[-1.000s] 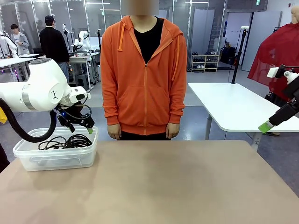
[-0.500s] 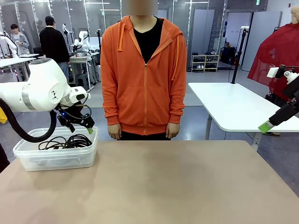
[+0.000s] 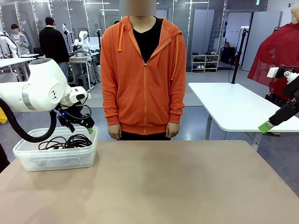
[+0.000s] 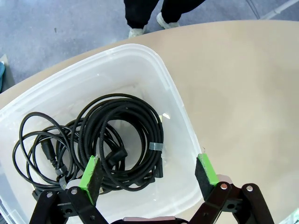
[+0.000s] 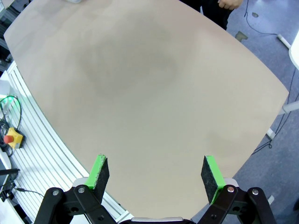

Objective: Organize and store the cables.
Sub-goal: Place the USB Extension Cable into the Organizing box.

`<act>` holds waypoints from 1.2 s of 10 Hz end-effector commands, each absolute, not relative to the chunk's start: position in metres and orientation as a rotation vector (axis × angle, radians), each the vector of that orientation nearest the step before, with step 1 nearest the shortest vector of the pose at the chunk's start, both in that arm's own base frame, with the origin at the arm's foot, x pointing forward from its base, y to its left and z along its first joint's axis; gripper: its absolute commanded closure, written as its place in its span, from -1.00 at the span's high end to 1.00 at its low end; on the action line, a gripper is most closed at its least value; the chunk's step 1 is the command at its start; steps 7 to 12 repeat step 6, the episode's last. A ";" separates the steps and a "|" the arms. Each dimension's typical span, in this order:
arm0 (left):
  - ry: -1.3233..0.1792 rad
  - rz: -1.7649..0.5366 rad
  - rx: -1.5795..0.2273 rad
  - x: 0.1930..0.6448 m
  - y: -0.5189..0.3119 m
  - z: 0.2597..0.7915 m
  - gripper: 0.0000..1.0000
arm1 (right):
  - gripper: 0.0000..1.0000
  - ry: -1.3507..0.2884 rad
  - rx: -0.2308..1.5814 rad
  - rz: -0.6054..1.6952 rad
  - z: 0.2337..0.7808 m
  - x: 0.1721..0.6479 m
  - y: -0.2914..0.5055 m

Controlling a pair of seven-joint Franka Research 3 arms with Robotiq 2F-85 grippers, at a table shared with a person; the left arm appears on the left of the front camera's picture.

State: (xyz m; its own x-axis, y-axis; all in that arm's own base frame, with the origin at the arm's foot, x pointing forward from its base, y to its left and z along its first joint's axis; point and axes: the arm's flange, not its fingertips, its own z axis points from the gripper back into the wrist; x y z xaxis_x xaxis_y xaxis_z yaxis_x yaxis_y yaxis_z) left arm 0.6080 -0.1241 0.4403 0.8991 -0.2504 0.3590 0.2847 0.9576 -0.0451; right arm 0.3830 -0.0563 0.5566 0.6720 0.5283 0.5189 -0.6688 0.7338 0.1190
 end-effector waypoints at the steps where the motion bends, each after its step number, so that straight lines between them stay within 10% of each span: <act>1: -0.359 -0.293 -0.093 0.609 -0.122 0.439 1.00 | 1.00 -0.474 0.305 0.691 0.557 0.383 -0.058; 12: -0.359 -0.293 -0.093 0.609 -0.122 0.439 1.00 | 1.00 -0.474 0.305 0.691 0.557 0.383 -0.058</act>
